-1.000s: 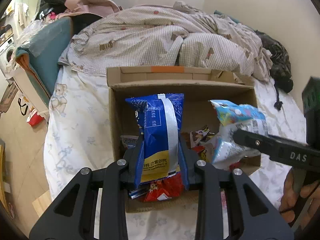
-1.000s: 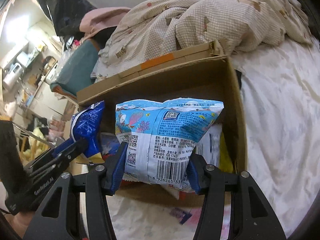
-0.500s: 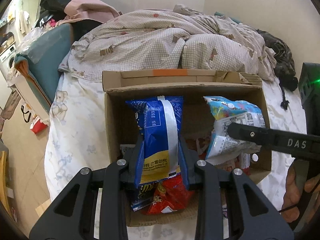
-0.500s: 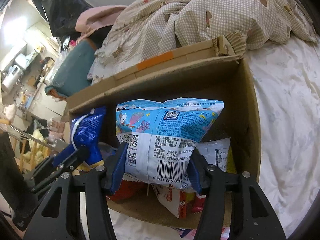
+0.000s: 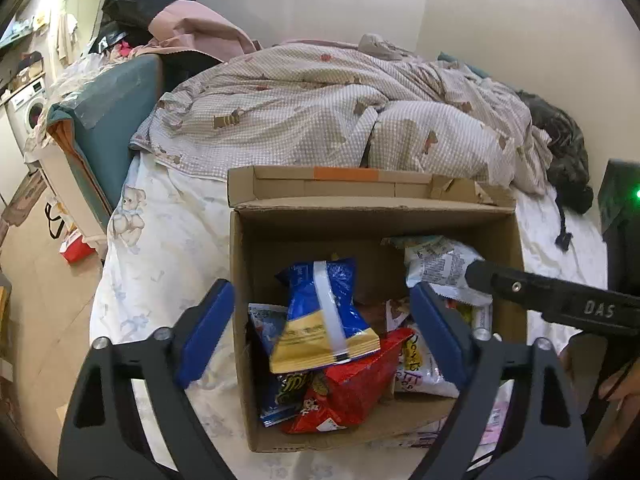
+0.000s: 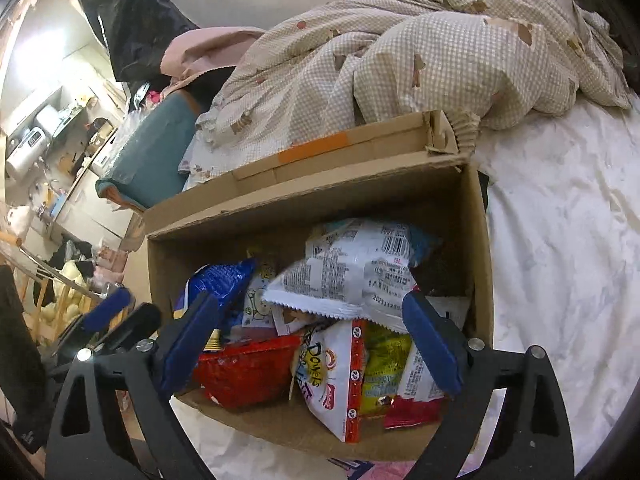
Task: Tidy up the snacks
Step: 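Carry both bags into the box and open both tools, then withdraw both tools from the box toward the remaining packets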
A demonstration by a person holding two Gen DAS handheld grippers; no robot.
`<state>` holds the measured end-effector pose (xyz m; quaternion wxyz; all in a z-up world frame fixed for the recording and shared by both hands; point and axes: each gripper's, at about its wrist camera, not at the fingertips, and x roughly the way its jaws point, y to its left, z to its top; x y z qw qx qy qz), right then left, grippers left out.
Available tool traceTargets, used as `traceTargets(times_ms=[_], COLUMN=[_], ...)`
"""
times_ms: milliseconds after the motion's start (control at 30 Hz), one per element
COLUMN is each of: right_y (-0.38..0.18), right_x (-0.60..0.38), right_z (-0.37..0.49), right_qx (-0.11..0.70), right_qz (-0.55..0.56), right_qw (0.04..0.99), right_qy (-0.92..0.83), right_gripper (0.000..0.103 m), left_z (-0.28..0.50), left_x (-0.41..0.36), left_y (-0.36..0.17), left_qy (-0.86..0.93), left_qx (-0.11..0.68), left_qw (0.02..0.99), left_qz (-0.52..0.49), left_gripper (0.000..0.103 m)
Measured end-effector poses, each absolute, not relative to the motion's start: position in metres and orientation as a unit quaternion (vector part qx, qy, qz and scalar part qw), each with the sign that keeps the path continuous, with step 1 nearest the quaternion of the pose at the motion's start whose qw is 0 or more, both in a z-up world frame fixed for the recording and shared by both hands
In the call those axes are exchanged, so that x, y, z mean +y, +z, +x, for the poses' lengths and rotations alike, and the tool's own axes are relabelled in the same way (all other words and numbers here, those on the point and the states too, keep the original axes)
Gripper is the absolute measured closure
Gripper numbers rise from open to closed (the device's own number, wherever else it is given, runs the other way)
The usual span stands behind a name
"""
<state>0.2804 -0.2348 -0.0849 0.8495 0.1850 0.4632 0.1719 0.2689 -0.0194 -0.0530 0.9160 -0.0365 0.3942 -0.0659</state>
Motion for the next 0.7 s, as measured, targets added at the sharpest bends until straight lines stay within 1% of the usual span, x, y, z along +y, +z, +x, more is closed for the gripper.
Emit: traceTargets(times_ms=[433, 700], right_y=[-0.079, -0.070], right_x=[-0.248, -0.246], right_z=[0.274, 0.257], right_qx=[0.453, 0.445], right_qz=[0.202, 0.195], right_qw=[0.855, 0.862], right_qy=[0.152, 0.145], right_gripper=[0.008, 0.008], left_z=[0.265, 0.253], left_x=[-0.017, -0.011], left_y=[-0.055, -0.044], left_qy=[-0.055, -0.050], left_qx=[0.401, 0.386], left_qw=[0.914, 0.920], left_qz=[-0.032, -0.040], left_gripper=[0.015, 0.015])
